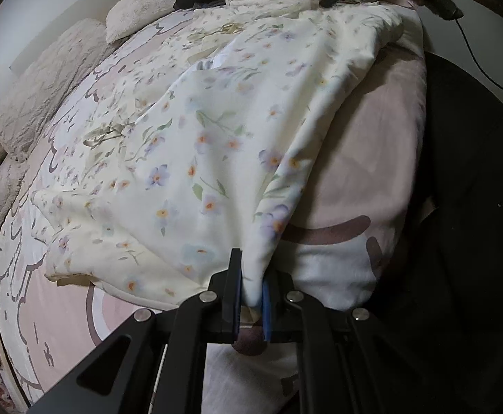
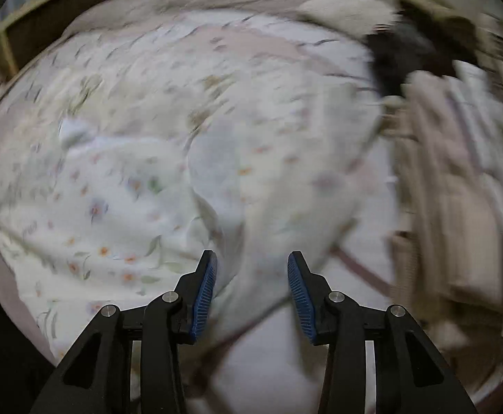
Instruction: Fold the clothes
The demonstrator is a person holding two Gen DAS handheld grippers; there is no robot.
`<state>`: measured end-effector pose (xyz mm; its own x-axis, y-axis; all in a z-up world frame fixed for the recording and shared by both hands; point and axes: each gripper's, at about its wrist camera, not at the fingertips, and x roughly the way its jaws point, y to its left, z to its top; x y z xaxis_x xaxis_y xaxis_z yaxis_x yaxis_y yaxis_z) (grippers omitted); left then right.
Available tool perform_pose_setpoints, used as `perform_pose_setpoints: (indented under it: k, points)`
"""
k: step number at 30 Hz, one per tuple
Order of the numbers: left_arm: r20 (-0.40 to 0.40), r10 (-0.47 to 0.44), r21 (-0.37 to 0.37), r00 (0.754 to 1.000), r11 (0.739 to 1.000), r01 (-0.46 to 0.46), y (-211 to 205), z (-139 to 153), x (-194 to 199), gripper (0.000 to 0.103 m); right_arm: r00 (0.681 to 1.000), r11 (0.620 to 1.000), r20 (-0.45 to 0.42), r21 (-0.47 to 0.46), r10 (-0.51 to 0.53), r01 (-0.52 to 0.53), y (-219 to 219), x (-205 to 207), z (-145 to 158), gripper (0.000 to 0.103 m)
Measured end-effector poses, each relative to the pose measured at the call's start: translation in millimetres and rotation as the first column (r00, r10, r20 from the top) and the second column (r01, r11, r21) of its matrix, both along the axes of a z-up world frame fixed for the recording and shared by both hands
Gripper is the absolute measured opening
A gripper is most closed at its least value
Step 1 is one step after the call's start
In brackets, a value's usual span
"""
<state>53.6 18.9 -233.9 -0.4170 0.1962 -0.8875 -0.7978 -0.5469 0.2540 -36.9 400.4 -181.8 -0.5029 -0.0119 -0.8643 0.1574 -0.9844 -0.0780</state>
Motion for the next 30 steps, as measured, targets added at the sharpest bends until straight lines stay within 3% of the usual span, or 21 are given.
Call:
perform_pose_setpoints:
  k: [4,7,10,12,13,17,18,21,24,27,30]
  points:
    - [0.003,-0.002,0.002,1.0,1.0,0.002,-1,1,0,0.01,0.998,1.0,-0.069,0.029,0.006,-0.004,-2,16,24,0.043]
    - [0.016,0.046,0.054,0.999,0.997,-0.047,-9,11,-1,0.01,0.995,0.994,-0.077,-0.085,0.058,-0.064,-18,25,34,0.043]
    - [0.032,0.095,0.107,0.995,0.989,-0.097,-18,22,-3,0.01,0.987,0.98,-0.067,-0.13,0.143,-0.151,-40,23,26,0.043]
    - [0.044,0.126,0.142,0.991,0.981,-0.131,-24,29,-5,0.01,0.993,0.985,-0.034,-0.127,0.112,-0.115,-41,11,10,0.043]
    - [0.05,0.142,0.159,0.989,0.976,-0.148,-26,32,-5,0.014,0.996,0.987,-0.012,-0.136,0.084,-0.085,-39,4,1,0.043]
    - [0.078,0.202,0.226,0.976,0.95,-0.215,-38,46,-8,0.048,0.993,0.951,0.114,-0.301,-0.03,0.064,-17,-12,-19,0.043]
    - [0.086,0.217,0.242,0.972,0.942,-0.232,-41,50,-9,0.05,0.993,0.949,0.11,-0.308,-0.032,0.064,-17,-11,-15,0.043]
    - [0.147,0.329,0.286,0.933,0.889,-0.358,-64,45,-34,0.056,0.998,0.956,0.055,-0.29,-0.025,0.04,-24,-5,13,0.043]
    - [0.215,0.432,0.319,0.876,0.816,-0.481,-89,40,-61,0.056,0.999,0.952,-0.033,-0.306,-0.041,0.029,-33,3,46,0.043]
    - [0.285,0.523,0.342,0.803,0.727,-0.595,-113,35,-87,0.055,0.995,0.919,-0.103,-0.392,-0.01,-0.031,-60,1,69,0.043]
    - [0.357,0.6,0.354,0.716,0.623,-0.698,-137,30,-113,0.05,0.994,0.875,-0.093,-0.475,0.051,-0.089,-92,-11,61,0.043]
